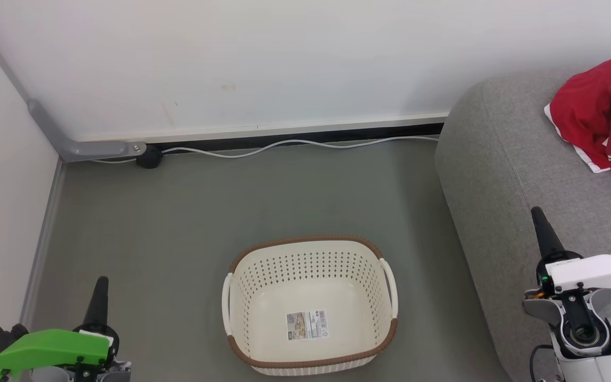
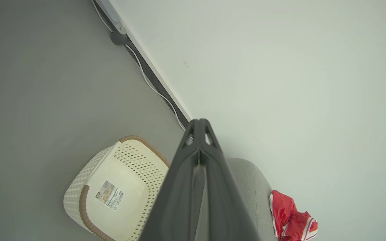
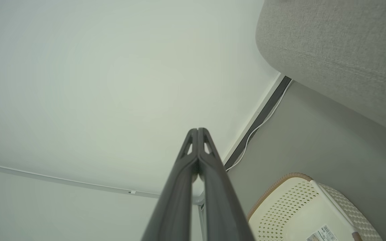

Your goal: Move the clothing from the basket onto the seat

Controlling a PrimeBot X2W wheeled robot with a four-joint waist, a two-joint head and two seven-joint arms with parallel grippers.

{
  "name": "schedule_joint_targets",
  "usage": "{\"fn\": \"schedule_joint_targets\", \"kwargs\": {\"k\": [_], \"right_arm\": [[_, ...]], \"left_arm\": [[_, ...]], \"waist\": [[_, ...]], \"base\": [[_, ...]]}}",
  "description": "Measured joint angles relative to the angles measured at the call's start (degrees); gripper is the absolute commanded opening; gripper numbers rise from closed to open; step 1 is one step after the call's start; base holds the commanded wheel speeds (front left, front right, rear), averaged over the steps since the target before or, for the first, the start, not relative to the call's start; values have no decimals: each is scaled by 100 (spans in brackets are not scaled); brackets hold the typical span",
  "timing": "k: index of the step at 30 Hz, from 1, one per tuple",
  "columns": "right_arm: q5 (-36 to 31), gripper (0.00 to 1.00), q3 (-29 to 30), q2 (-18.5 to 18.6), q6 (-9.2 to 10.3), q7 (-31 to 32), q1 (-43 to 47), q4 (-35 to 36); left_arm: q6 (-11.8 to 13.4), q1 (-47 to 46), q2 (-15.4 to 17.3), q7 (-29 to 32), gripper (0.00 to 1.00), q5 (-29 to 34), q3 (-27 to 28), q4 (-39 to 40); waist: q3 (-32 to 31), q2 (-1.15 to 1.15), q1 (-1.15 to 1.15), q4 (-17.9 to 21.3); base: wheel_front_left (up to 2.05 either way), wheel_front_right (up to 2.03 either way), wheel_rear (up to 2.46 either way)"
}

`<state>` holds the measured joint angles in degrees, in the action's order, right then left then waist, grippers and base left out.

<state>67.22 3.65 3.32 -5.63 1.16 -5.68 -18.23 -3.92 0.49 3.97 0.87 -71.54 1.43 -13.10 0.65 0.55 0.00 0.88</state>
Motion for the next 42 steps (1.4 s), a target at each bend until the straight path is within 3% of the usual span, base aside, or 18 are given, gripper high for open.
{"fn": "schedule_joint_targets", "kwargs": {"k": [31,42], "right_arm": [[2358,0,476,-96,-109,571,24,125],[2412,0,481,-102,-110,571,29,152]], "left_arm": [[-297,-403,-174,544,0,-1970,301,-299],[-298,-413,-185,546,0,-2016,315,-307]], "waist": [[-51,0,0,-87],[-51,0,0,-87]], "base": [[0,0,0],[0,0,0]]}}
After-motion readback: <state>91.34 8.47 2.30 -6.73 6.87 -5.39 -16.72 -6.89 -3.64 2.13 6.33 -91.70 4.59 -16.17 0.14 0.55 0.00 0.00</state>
